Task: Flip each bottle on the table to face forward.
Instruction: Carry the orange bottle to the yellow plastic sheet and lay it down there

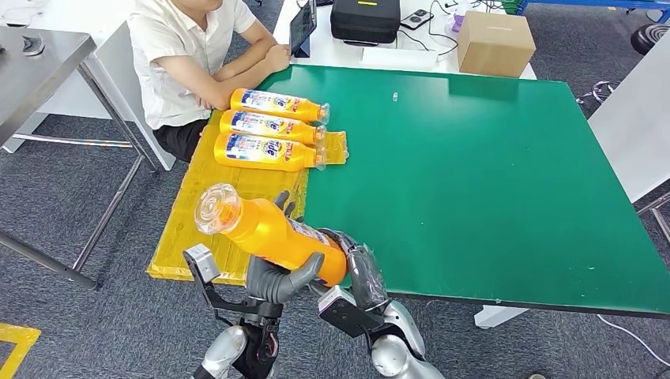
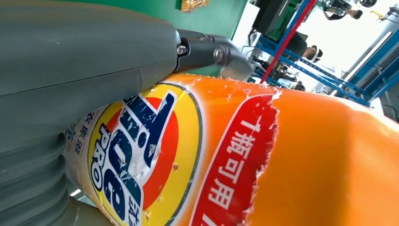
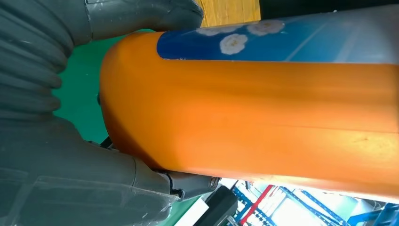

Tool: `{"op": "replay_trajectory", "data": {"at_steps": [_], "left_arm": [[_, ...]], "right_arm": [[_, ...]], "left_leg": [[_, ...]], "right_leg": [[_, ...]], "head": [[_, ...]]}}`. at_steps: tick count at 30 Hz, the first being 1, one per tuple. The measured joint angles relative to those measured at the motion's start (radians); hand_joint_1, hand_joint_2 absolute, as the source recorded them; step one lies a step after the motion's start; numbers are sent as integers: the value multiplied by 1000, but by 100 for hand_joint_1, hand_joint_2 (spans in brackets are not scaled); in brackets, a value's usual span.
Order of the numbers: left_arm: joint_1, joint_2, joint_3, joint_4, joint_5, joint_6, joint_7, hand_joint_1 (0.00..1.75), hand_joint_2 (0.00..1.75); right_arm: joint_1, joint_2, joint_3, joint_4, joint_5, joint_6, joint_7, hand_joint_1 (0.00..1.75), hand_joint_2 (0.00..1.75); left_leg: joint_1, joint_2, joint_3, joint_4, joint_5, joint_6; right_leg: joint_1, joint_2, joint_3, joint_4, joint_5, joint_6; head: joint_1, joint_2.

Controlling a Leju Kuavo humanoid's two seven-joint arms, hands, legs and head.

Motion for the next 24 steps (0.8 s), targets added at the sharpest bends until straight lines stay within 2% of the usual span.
{"op": "replay_trajectory", "data": {"at_steps": [1, 4, 5, 6, 8, 12, 16, 21, 24], "left_arm": [[0, 0, 1, -1, 1, 0, 1, 175, 175], [0, 0, 11, -1, 8, -1, 3, 175, 175], [0, 0, 15, -1, 10, -3, 4, 175, 175], [0, 0, 21, -1, 12, -4, 5, 175, 175], [0, 0, 33, -1, 8, -3, 3, 175, 175], [-1, 0, 52, -11, -40, 22, -13, 175, 175], [-2, 3, 75, -40, -138, 79, -21, 175, 175], [9, 12, 117, -74, -304, 159, -3, 175, 175], [10, 24, 154, -75, -379, 215, 16, 175, 175]], "right_arm": [[-2, 0, 1, 1, 1, 3, 0, 126, 175], [-7, 0, 6, 7, 4, 15, 0, 21, 175], [-8, -1, 8, 10, 4, 21, -1, 5, 175], [-9, -1, 11, 13, 7, 27, -2, 0, 175], [-8, -4, 18, 20, 17, 34, -7, 0, 175], [-1, -5, 26, 34, 34, 18, -16, 0, 0], [48, -5, 22, 38, 34, -38, -28, 0, 0], [136, -14, -3, 4, 57, -189, -36, 0, 0], [172, -23, -18, -35, 77, -247, -16, 0, 0]], "left_leg": [[0, 0, 0, 0, 0, 0], [0, 0, 0, 0, 0, 0], [0, 0, 0, 0, 0, 0], [0, 0, 0, 0, 0, 0], [0, 0, 0, 0, 0, 0], [0, 0, 0, 0, 0, 0], [0, 0, -1, 0, 0, 0], [0, -1, -1, 0, 0, 0], [0, 0, -1, 0, 0, 0]], "right_leg": [[0, 0, 0, 0, 0, 0], [0, 0, 0, 0, 0, 0], [0, 0, 0, 0, 0, 0], [0, 0, 0, 0, 0, 0], [0, 0, 0, 0, 0, 0], [0, 0, 0, 0, 0, 0], [0, 0, 0, 0, 0, 0], [0, 0, -1, 0, -1, -1], [0, 0, -1, 0, -1, -1]], "head": [[0, 0], [0, 0], [0, 0], [0, 0], [0, 0], [0, 0], [0, 0], [0, 0], [0, 0]]}}
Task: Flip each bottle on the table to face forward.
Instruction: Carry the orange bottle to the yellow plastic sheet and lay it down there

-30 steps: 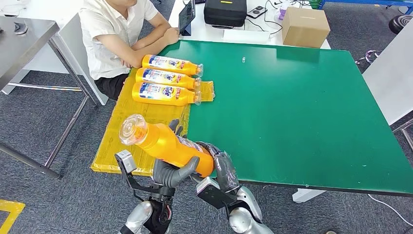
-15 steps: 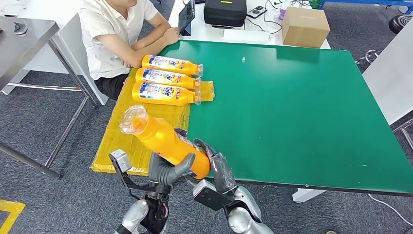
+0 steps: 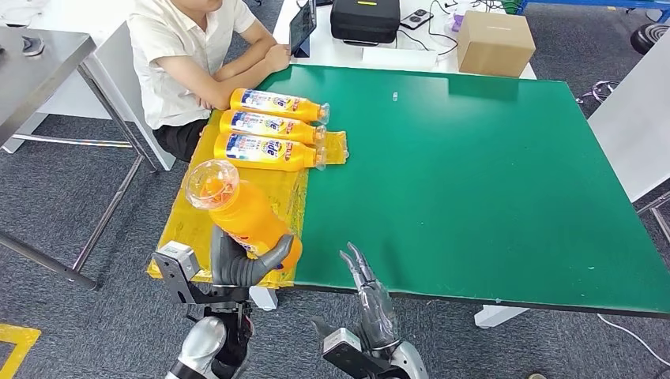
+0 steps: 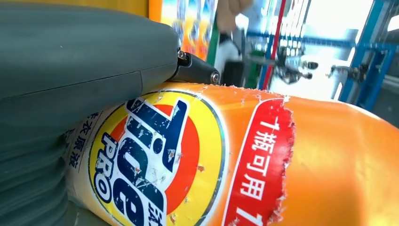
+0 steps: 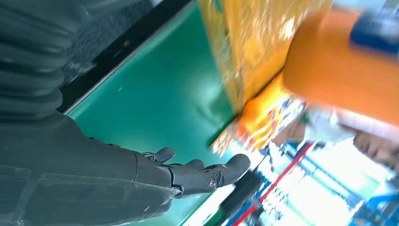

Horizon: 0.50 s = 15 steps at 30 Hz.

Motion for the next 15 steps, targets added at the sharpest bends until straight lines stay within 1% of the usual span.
{"op": "replay_trajectory", "data": {"at_steps": [3, 6, 9, 11, 13, 15], "left_arm": [[-15, 13, 49, 32, -103, 73, 11, 175, 175], [-31, 22, 98, 70, -132, 81, 6, 175, 175], [-35, 25, 119, 89, -138, 80, 4, 175, 175], [-37, 25, 126, 99, -161, 98, 5, 175, 175], [-49, 28, 130, 119, -254, 159, 19, 175, 175], [-82, 39, 131, 168, -430, 229, 64, 175, 175]], "right_arm": [[20, -12, -19, -24, 10, -27, 23, 0, 0], [30, -20, -38, -35, 10, -31, 26, 0, 0], [34, -24, -47, -41, 10, -31, 26, 0, 0], [35, -25, -52, -43, 11, -34, 26, 0, 0], [35, -25, -61, -44, 21, -45, 23, 0, 0], [35, -24, -83, -50, 40, -56, 8, 0, 0]], "left_leg": [[0, 0, 0, 0, 0, 0], [0, 0, 0, 0, 1, 0], [0, 0, 1, 0, 1, 0], [0, 0, 0, 0, 1, 0], [0, 0, 0, 0, 1, 0], [0, -1, 0, 0, 1, 0]], "right_leg": [[0, 0, 0, 0, 0, 0], [0, 0, 0, 0, 0, 0], [0, 0, 0, 0, 0, 0], [0, 0, 0, 0, 0, 0], [0, 0, 0, 0, 0, 0], [0, 0, 0, 0, 0, 0]], "head": [[0, 0], [0, 0], [0, 0], [0, 0], [0, 0], [0, 0]]}}
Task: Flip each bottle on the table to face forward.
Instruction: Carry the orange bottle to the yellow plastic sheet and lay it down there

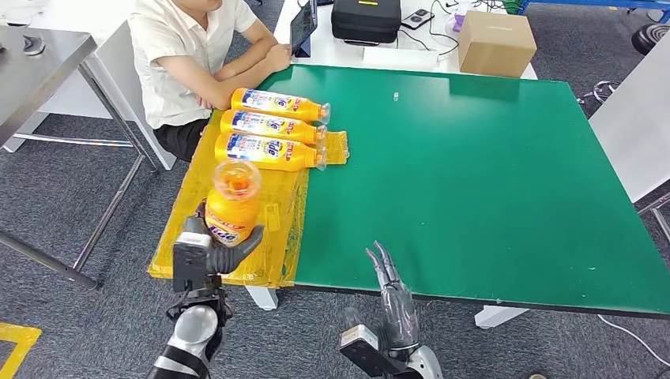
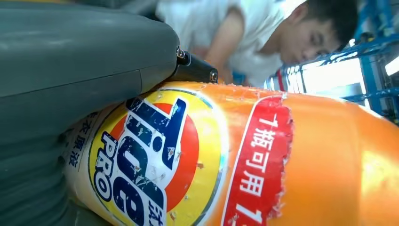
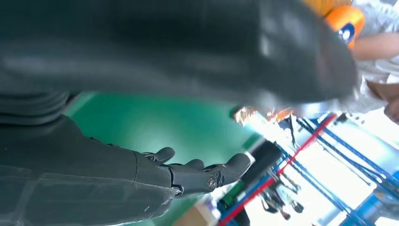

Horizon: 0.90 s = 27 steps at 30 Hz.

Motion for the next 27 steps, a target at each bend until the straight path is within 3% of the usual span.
{"op": "replay_trajectory", "data": {"at_steps": [2, 6, 14, 15, 18, 19, 24, 27], "left_arm": [[-50, 21, -2, 77, -231, 9, 86, 175, 175], [-148, 63, -22, 242, -576, -151, 262, 175, 175], [-299, 72, -65, 430, -773, -386, 321, 174, 175], [-314, 72, -72, 447, -782, -406, 322, 158, 175], [-356, 72, -90, 500, -783, -458, 322, 34, 175], [-369, 71, -93, 517, -776, -476, 321, 5, 175], [-422, 68, -90, 597, -663, -593, 267, 0, 175], [-441, 66, -76, 626, -591, -655, 227, 0, 175]], "right_arm": [[0, 5, -36, -13, 8, 0, -22, 0, 0], [-1, 17, -105, -39, 1, 48, -44, 0, 0], [-2, 45, -160, -34, -16, 127, -79, 0, 0], [-2, 47, -163, -31, -21, 131, -83, 0, 0], [-7, 53, -168, -19, -37, 141, -94, 0, 0], [-9, 55, -169, -15, -41, 143, -96, 0, 0], [-20, 61, -170, 13, -65, 144, -118, 0, 0], [-27, 63, -170, 32, -80, 141, -132, 0, 131]], "left_leg": [[0, 0, 0, 0, 0, 0], [0, 1, 1, 0, 2, -1], [0, 0, 1, 0, 2, -1], [0, 0, 1, 0, 2, -1], [0, 0, 2, 0, 2, -1], [0, 0, 2, 0, 2, -1], [0, 0, 5, 0, 2, -1], [0, 0, 5, 0, 2, -1]], "right_leg": [[0, 0, 0, 0, 0, 0], [0, 0, 0, 0, 1, 0], [0, 0, 2, 1, 1, 0], [0, 0, 2, 1, 1, 0], [0, 0, 2, 1, 1, 0], [0, 0, 3, 1, 1, 0], [0, 0, 5, 1, 1, 0], [0, 0, 6, 1, 1, 0]], "head": [[0, 0], [0, 0], [0, 0], [0, 0], [0, 0], [0, 0], [0, 0], [0, 0]]}}
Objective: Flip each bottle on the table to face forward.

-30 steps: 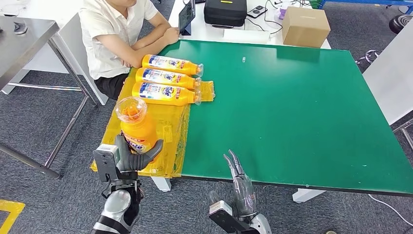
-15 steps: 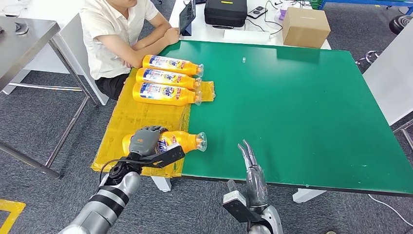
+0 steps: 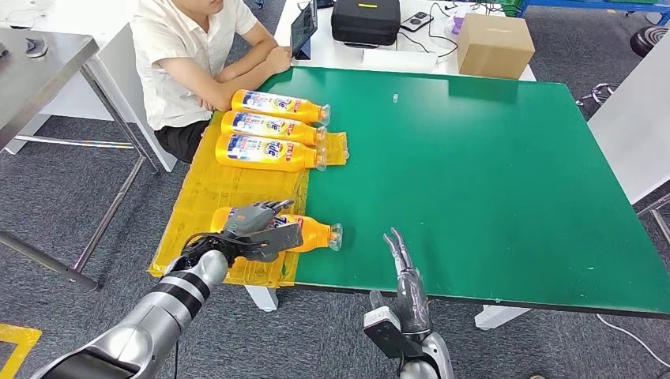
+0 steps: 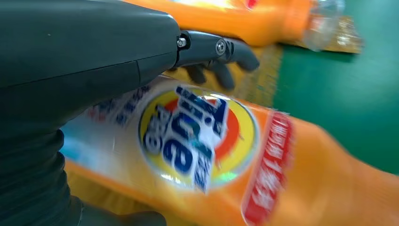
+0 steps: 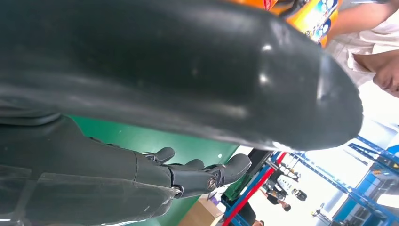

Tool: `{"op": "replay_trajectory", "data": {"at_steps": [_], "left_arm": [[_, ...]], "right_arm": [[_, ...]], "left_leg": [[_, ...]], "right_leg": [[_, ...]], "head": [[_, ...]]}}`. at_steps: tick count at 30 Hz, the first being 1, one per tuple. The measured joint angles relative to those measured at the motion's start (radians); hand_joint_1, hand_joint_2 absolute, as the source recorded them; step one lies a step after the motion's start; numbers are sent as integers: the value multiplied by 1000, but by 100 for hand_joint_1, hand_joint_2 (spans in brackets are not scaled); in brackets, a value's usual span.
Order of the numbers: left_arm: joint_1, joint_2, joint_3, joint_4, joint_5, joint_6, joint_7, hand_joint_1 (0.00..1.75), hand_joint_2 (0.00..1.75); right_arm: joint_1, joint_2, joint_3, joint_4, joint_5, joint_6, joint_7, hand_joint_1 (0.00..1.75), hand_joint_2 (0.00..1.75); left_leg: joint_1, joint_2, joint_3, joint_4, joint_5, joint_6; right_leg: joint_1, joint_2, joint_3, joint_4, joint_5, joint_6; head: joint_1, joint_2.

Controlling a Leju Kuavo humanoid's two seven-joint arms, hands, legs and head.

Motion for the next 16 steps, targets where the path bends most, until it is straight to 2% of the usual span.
{"op": "replay_trajectory", "data": {"at_steps": [1, 5, 16], "left_arm": [[-6, 0, 4, 7, 18, -18, -9, 0, 175], [-24, -1, 16, 27, 68, -71, -27, 0, 175], [-38, -1, 30, 48, 139, -119, -44, 0, 175]], "right_arm": [[-3, 0, 0, 6, -4, 0, -4, 0, 175], [-12, 0, 0, 29, -16, -2, -13, 0, 175], [-22, 1, 0, 60, -25, -12, -17, 0, 175]], "left_leg": [[0, 0, 0, 0, 0, 0], [0, 0, 1, 0, 0, 0], [0, -1, 5, 0, 0, 0]], "right_leg": [[0, 0, 0, 0, 0, 0], [0, 0, 1, 0, 0, 0], [0, 0, 5, 0, 0, 0]], "head": [[0, 0], [0, 0], [0, 0]]}}
